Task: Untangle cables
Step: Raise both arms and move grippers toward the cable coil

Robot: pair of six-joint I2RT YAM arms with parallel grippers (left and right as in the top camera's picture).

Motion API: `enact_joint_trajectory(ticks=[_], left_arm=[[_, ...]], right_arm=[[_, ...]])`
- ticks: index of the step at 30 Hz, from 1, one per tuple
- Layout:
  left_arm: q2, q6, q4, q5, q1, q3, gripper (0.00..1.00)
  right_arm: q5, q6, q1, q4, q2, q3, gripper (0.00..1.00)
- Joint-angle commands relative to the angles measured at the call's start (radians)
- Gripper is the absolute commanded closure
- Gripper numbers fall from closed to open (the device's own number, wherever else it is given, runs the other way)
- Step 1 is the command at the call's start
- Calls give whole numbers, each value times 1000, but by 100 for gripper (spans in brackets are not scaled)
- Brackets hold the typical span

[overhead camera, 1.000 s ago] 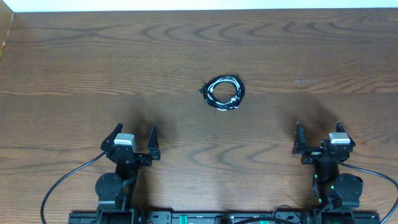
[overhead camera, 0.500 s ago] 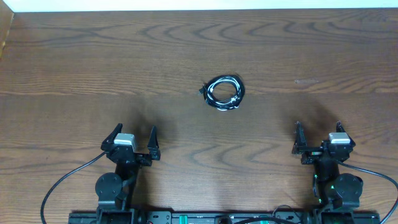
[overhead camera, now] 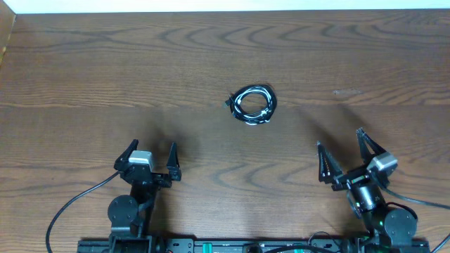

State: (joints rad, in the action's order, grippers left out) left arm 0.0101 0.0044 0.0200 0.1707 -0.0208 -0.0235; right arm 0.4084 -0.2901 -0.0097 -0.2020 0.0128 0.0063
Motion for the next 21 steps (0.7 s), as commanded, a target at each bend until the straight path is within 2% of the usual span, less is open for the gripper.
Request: enact_joint_trajectory(ticks=[1,3,5,7,10,11,14,21], left_arm=[[-6,-41,20,69,-3,19,2],[-6,-43,-33,87,-3,18,2],[-6,-43,-124,87,-2,-6,2],[-6,-43,-186,86,-2,-62,2],[22,-70,-148,87,-2,-202,3],[81,-69,-74,87,-2,-320,2],[224,-69,113,113,-2,-532,2],[770,-35,681,380,-2,-1106,2]], right_arm=[[122,-58,8,-101,-6,5,1],[122,-56,6,-131,-6,34,1],[124,-37,-6,-76,-6,104,1],[126,8,-21,47,-4,196,1],[120,121,-42,294,29,375,1],[113,195,-49,429,82,489,1],[108,239,-50,562,201,631,1],[213,286,-50,856,694,972,1]])
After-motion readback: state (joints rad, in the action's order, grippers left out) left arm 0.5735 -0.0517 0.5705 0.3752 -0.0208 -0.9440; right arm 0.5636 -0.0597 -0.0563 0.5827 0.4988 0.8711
